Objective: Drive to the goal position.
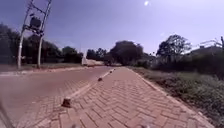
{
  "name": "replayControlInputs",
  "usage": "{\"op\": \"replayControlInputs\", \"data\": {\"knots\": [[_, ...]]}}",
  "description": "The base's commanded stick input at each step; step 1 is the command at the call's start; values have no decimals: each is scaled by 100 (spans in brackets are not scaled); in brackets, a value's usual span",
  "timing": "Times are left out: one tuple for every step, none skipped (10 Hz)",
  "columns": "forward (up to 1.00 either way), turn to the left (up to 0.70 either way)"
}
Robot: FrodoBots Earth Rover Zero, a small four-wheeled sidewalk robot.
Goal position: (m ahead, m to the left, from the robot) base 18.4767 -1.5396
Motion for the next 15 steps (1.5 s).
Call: {"op": "replayControlInputs", "data": {"knots": [[30,0],[30,0],[30,0],[30,0],[30,0],[30,0],[30,0],[30,0],[30,0],[30,0],[30,0],[30,0],[30,0],[30,0],[30,0]]}}
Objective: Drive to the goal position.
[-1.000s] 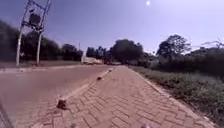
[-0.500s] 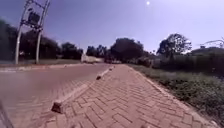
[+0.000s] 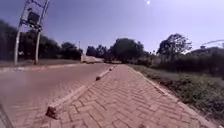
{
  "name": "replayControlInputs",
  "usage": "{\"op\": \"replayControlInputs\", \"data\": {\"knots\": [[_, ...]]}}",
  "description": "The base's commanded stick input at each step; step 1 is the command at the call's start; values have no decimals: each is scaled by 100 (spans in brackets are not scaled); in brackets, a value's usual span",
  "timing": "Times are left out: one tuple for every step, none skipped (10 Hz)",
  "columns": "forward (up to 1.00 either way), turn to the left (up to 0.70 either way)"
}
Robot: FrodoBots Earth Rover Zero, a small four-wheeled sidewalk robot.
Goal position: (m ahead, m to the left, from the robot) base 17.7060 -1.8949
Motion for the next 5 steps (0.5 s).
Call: {"op": "replayControlInputs", "data": {"knots": [[30,0],[30,0],[30,0],[30,0],[30,0]]}}
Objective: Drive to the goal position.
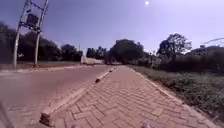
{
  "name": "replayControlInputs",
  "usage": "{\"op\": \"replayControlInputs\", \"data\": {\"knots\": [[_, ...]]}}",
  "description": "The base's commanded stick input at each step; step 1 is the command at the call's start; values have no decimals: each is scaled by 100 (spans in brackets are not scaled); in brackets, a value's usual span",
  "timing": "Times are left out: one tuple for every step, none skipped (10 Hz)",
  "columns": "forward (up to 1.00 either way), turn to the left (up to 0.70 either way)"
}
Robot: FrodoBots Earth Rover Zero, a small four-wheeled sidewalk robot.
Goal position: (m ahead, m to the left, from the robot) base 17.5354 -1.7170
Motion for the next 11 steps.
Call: {"op": "replayControlInputs", "data": {"knots": [[30,0],[30,0],[30,0],[30,0],[30,0],[30,0],[30,0],[30,0],[30,0],[30,0],[30,0]]}}
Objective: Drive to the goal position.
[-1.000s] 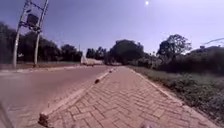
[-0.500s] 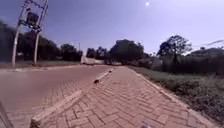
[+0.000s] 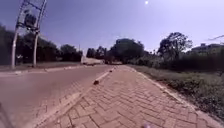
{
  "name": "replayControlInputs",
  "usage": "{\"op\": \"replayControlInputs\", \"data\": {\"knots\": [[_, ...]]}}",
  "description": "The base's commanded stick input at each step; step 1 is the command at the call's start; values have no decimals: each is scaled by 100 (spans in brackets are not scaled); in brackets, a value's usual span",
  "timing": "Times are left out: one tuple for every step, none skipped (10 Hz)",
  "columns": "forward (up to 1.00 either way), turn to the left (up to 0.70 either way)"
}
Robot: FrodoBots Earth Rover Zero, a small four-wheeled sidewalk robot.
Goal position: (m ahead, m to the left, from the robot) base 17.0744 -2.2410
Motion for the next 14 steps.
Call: {"op": "replayControlInputs", "data": {"knots": [[30,0],[30,0],[30,0],[30,0],[30,0],[30,0],[30,0],[30,0],[30,0],[30,0],[30,0],[30,0],[30,0],[30,0]]}}
